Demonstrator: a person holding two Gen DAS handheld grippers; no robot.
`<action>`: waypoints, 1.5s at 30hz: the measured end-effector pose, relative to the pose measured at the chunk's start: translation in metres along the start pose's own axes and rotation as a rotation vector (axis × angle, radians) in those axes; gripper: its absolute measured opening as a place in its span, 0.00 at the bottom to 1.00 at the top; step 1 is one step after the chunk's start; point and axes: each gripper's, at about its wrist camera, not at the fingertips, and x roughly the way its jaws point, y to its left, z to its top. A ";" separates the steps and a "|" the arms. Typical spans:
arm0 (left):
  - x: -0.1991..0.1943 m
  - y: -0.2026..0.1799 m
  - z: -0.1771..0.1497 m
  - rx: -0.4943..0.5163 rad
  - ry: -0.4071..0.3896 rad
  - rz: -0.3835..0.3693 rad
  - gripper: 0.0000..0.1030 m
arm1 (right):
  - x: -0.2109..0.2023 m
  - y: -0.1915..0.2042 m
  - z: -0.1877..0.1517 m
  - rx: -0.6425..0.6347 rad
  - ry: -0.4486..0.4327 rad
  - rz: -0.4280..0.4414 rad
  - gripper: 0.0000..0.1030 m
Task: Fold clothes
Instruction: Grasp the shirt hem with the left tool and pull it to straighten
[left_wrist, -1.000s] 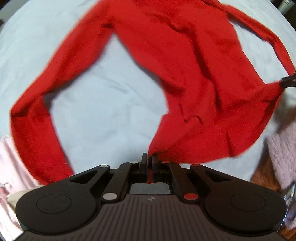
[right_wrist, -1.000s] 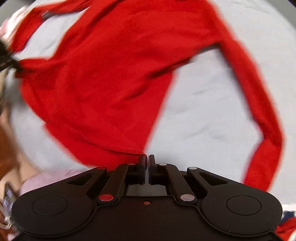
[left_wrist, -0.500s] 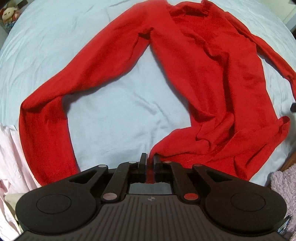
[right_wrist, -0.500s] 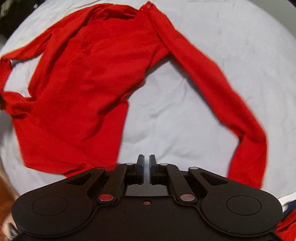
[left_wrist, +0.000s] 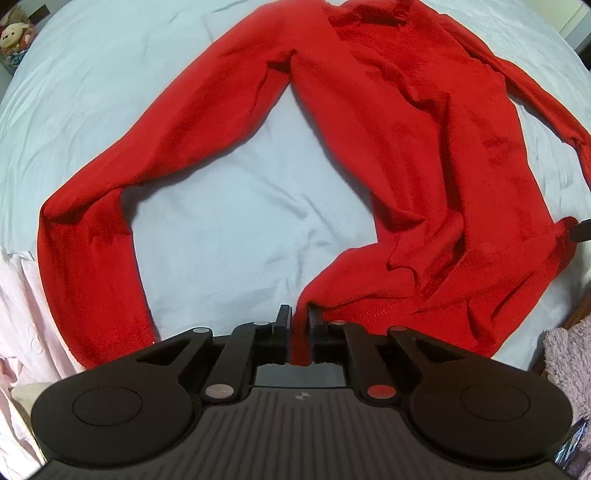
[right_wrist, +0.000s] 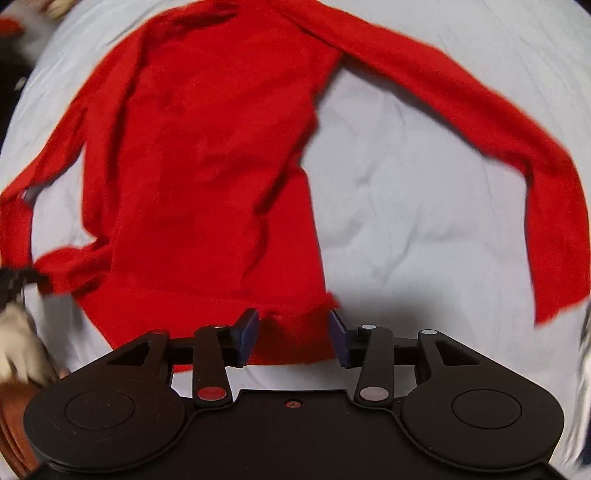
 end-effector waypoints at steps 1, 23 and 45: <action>0.000 0.000 -0.001 0.004 -0.002 -0.002 0.08 | 0.003 -0.005 0.000 0.045 -0.002 0.006 0.38; -0.007 0.005 -0.002 -0.032 -0.038 0.003 0.05 | 0.000 -0.013 -0.030 -0.155 0.025 -0.112 0.00; 0.012 -0.046 -0.023 0.227 0.109 -0.015 0.15 | -0.015 -0.035 -0.028 -0.393 -0.154 -0.256 0.00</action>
